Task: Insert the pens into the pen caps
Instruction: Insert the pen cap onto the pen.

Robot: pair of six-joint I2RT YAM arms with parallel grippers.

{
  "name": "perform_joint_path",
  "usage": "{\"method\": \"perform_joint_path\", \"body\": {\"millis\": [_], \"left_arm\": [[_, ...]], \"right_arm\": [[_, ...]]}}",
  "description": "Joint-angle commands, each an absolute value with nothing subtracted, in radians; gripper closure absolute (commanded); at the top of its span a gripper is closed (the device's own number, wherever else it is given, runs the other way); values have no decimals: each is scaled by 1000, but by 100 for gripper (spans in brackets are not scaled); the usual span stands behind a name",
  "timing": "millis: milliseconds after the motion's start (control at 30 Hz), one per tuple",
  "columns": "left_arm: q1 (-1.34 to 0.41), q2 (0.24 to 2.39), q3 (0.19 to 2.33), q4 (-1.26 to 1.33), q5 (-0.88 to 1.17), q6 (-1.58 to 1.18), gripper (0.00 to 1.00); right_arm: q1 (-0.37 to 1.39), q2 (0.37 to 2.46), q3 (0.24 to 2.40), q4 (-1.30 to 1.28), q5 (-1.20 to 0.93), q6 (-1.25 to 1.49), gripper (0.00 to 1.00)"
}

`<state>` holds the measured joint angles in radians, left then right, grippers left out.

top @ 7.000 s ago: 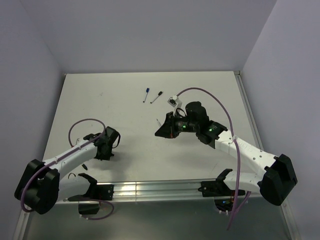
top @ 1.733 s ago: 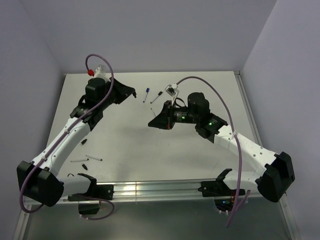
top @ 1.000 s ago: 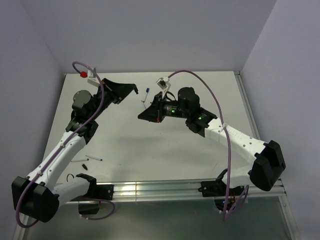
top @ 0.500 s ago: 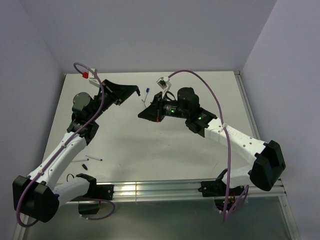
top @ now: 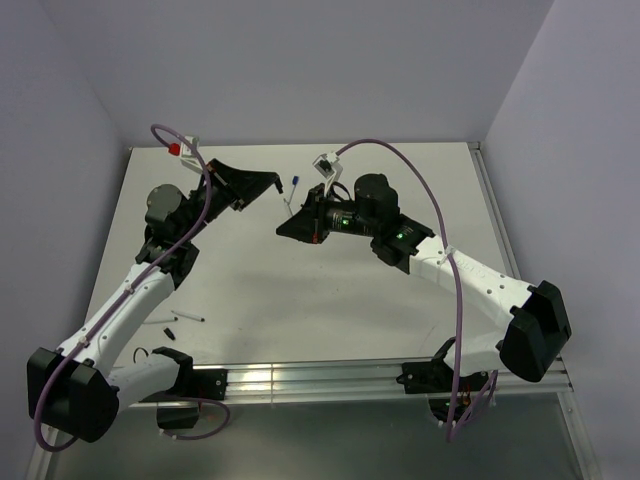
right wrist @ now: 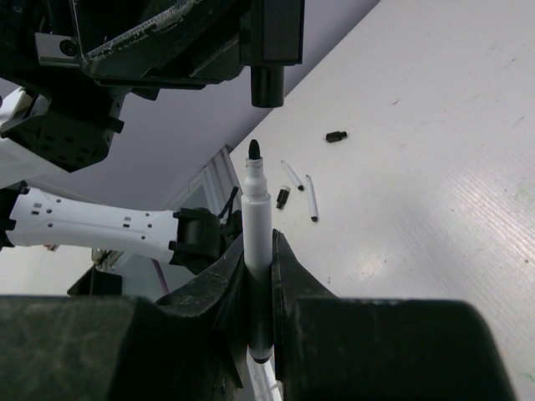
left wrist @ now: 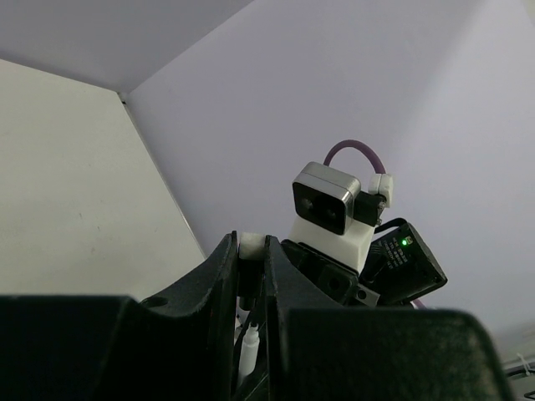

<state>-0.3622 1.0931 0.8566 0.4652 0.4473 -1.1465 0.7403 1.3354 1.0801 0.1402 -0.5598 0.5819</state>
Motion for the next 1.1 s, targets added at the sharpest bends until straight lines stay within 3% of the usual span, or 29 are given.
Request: {"method": "perform_joint_path", "body": {"millis": [0,1067], "left_arm": [[-367,1091,864,511,471,-1143,100],[-420,1063,847,451,457,-1083,100]], "right_arm": [[749,1330,1137,153,-540,561,100],[735,1298,1149,104,-477,534,100]]}}
